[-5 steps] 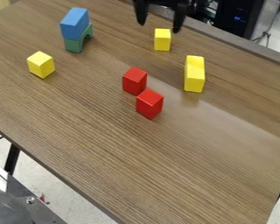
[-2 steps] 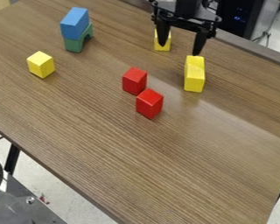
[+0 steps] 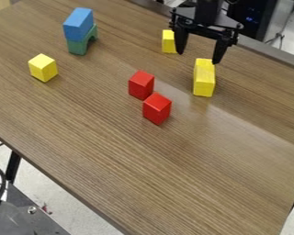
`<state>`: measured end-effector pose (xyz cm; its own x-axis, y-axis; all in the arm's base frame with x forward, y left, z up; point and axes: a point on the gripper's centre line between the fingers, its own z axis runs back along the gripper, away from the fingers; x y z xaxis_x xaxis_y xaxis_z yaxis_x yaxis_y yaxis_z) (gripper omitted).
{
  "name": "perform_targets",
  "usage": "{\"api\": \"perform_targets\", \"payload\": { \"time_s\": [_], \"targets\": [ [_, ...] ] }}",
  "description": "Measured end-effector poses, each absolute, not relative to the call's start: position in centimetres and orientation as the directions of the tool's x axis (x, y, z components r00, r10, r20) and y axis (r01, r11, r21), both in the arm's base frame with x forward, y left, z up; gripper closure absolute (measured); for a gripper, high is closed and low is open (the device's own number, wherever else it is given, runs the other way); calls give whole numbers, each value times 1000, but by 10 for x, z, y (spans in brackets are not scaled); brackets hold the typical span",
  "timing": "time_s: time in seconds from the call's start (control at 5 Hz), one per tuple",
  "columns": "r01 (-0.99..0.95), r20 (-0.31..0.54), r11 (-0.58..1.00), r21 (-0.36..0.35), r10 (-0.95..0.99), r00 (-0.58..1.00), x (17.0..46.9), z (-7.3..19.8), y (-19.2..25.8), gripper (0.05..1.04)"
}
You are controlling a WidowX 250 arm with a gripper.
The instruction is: Put the yellow block on top of blue block
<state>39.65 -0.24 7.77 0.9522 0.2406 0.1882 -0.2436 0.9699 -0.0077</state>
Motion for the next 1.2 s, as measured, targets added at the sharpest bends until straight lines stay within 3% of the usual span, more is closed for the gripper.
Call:
{"api": "perform_targets", "payload": {
  "time_s": [0.8,1.2],
  "targets": [
    [-342,206,939,-37,342,917,396,67,-19,86],
    [-350,148,937,-2,347,926,406,38,-20,133]
  ]
}}
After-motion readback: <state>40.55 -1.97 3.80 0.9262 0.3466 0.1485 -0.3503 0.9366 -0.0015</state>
